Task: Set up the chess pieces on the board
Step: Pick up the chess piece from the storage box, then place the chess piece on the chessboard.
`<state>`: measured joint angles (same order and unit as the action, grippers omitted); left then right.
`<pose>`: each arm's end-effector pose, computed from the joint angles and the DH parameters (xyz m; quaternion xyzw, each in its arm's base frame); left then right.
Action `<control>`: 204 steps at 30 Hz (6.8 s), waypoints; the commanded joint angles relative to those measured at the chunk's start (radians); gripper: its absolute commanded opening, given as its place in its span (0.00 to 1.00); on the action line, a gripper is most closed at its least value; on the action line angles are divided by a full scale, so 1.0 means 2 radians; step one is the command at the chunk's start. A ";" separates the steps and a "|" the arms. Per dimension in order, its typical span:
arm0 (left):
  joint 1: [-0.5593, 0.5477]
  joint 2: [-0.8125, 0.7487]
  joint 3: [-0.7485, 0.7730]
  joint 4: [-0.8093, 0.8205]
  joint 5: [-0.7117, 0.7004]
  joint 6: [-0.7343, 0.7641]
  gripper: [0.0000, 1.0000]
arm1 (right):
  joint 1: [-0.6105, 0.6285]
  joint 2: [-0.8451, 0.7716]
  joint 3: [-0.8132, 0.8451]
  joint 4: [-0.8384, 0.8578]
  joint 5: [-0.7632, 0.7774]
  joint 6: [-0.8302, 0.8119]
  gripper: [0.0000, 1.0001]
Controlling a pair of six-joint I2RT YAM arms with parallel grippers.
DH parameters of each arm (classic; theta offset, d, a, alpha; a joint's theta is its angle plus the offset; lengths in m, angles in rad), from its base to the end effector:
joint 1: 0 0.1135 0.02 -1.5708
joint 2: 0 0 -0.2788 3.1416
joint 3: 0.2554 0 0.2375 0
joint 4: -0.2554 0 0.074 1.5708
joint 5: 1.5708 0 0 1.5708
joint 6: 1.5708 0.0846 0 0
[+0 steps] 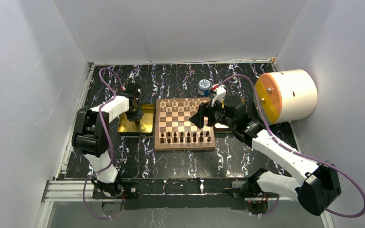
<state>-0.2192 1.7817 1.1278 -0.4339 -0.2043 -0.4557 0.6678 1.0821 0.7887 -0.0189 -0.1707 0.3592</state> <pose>0.3650 -0.0637 0.1551 -0.1382 0.9563 0.0147 0.2573 0.2080 0.1823 0.3023 -0.1734 0.7882 0.3481 0.4769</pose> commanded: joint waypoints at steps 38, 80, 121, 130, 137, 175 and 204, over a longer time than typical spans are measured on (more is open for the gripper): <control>-0.050 -0.303 -0.117 0.128 0.410 0.263 0.00 | -0.048 0.099 0.161 -0.038 -0.168 0.049 0.99; -0.149 -0.320 -0.181 0.195 0.512 0.358 0.00 | -0.071 0.269 0.284 -0.160 -0.386 0.097 0.51; -0.153 -0.310 -0.202 0.215 0.498 0.348 0.00 | -0.059 0.280 0.273 -0.197 -0.379 0.068 0.33; -0.153 -0.309 -0.209 0.228 0.497 0.348 0.00 | -0.054 0.287 0.276 -0.196 -0.373 0.067 0.29; -0.153 -0.313 -0.205 0.225 0.458 0.333 0.00 | -0.055 0.277 0.268 -0.175 -0.356 0.069 0.10; -0.127 -0.461 -0.241 0.197 0.245 0.352 0.00 | -0.031 0.368 0.297 -0.139 0.181 -0.089 0.14; -0.127 -0.467 -0.244 0.201 0.252 0.349 0.00 | -0.026 0.419 0.308 -0.139 0.207 -0.083 0.18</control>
<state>-0.4706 0.8677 0.6437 -0.0532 0.2951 0.2352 0.6109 1.9068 1.3609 -0.3042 0.2245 0.1841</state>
